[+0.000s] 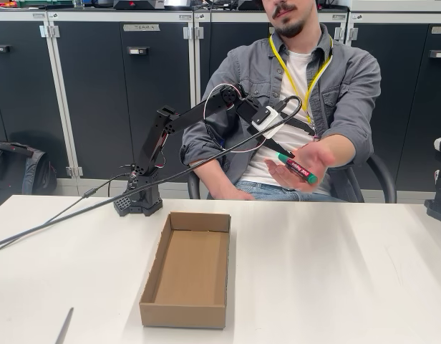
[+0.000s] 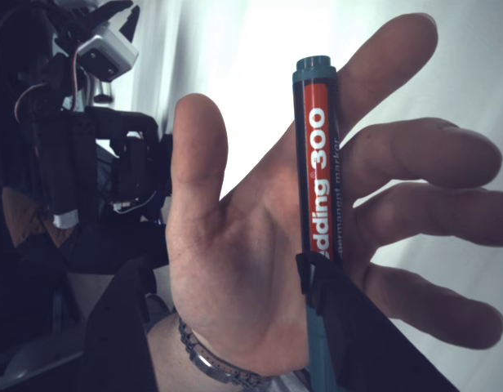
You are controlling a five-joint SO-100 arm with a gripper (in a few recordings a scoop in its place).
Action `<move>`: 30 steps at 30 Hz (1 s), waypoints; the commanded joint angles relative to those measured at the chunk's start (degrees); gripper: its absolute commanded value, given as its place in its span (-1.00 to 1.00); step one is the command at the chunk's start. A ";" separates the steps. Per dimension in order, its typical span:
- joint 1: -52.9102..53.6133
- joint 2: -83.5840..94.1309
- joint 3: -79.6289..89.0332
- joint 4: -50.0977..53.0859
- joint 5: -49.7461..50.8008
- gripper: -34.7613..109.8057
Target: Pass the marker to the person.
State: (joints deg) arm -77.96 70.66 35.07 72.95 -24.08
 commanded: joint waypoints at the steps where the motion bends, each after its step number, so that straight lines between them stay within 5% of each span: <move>1: 0.44 2.29 -2.90 -0.35 -0.09 0.02; 30: 1.05 2.55 -2.64 0.70 0.09 0.02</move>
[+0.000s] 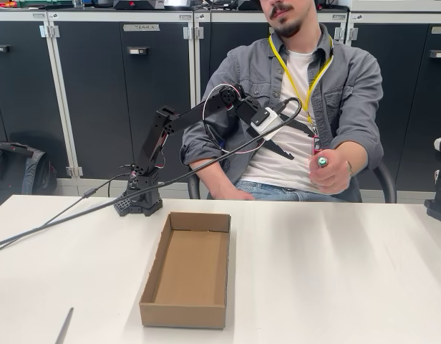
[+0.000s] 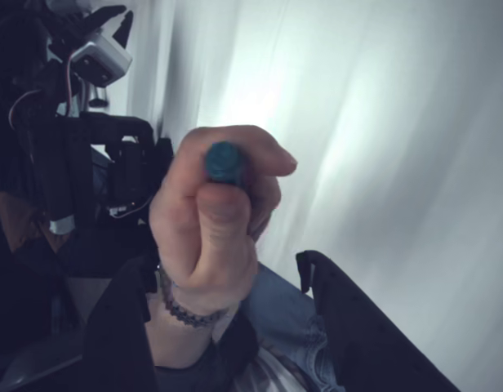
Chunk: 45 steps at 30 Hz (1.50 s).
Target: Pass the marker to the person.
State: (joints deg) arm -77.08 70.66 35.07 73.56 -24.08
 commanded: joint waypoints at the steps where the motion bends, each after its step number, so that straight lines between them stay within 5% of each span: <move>1: 0.18 2.55 -2.64 0.18 0.18 0.02; 45: 0.26 5.19 -0.26 2.55 1.14 0.02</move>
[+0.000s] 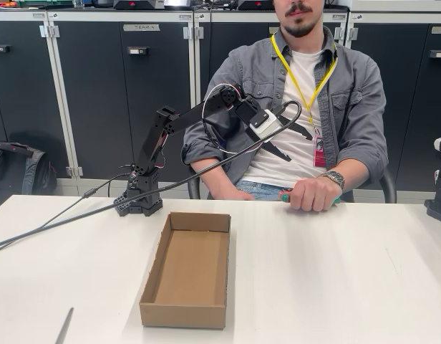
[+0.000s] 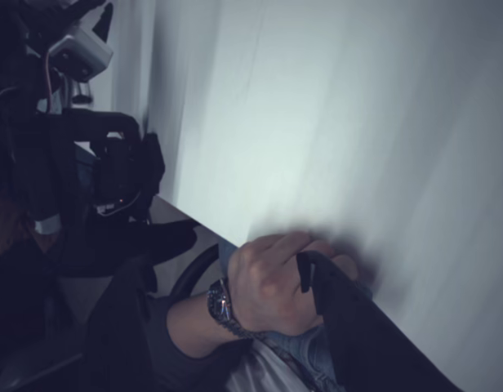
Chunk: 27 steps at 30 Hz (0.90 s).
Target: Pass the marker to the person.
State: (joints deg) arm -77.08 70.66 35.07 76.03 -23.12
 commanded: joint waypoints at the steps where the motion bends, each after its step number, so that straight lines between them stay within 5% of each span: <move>1: 0.35 5.27 -0.18 0.09 0.18 0.02; 27: 1.05 6.42 0.35 0.18 0.26 0.02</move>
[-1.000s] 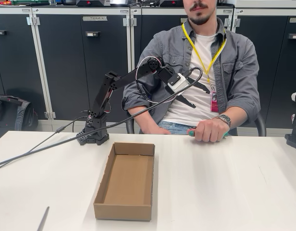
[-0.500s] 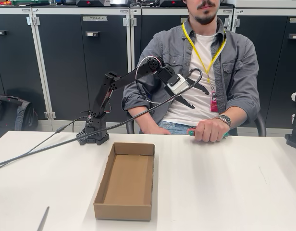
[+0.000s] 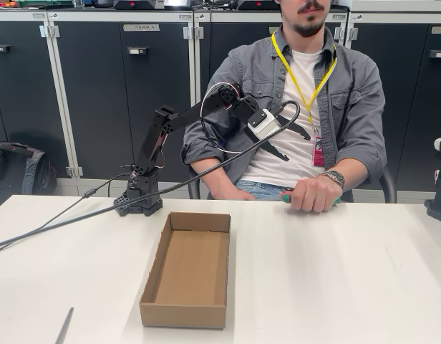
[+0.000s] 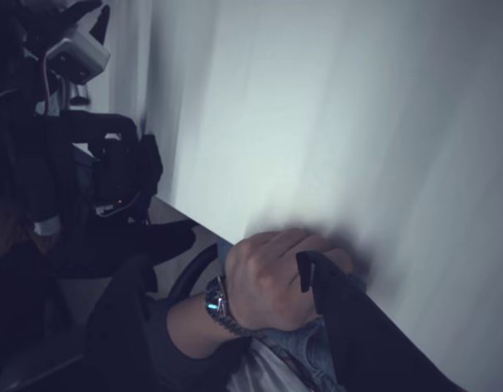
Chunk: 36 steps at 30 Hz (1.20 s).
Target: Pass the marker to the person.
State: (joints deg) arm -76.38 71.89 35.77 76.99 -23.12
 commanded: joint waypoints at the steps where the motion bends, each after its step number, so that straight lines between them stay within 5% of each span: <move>1: 0.35 5.19 -0.26 -0.79 0.35 0.02; 36: 2.02 5.36 -0.79 -0.26 -0.09 0.02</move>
State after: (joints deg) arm -74.79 72.60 36.47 76.99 -22.59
